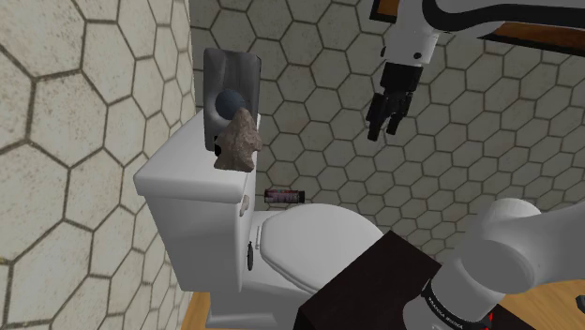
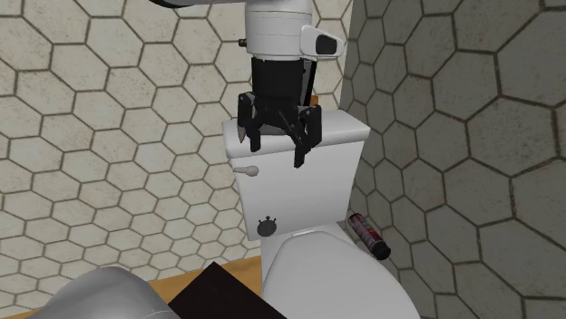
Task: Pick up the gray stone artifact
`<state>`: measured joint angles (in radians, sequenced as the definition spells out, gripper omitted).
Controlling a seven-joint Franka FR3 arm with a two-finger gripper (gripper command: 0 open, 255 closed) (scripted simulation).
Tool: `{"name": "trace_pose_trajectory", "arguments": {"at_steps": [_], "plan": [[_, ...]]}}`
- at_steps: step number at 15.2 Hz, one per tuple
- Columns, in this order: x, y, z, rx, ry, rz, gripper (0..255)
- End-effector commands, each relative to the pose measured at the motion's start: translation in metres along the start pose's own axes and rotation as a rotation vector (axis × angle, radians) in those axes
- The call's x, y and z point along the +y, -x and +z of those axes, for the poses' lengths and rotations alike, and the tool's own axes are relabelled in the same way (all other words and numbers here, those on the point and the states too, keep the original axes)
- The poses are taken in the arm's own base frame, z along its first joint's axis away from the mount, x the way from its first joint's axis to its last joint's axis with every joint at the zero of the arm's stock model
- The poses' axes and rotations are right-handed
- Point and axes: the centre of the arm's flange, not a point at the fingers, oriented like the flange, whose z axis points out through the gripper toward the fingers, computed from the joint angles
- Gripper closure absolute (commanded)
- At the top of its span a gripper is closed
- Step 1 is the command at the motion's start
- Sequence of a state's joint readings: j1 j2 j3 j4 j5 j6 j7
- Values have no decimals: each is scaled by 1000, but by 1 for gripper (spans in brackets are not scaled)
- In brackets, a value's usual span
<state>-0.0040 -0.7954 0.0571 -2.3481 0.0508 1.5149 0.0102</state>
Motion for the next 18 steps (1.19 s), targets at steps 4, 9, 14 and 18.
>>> {"name": "trace_pose_trajectory", "arguments": {"at_steps": [4, 9, 14, 18], "plan": [[-4, -19, 16, 92, -83, -107, 0], [-17, -51, 39, 246, -222, -285, 0], [-39, -84, 54, 400, -360, -463, 0], [-61, -108, 60, 523, -471, -606, 0]]}}
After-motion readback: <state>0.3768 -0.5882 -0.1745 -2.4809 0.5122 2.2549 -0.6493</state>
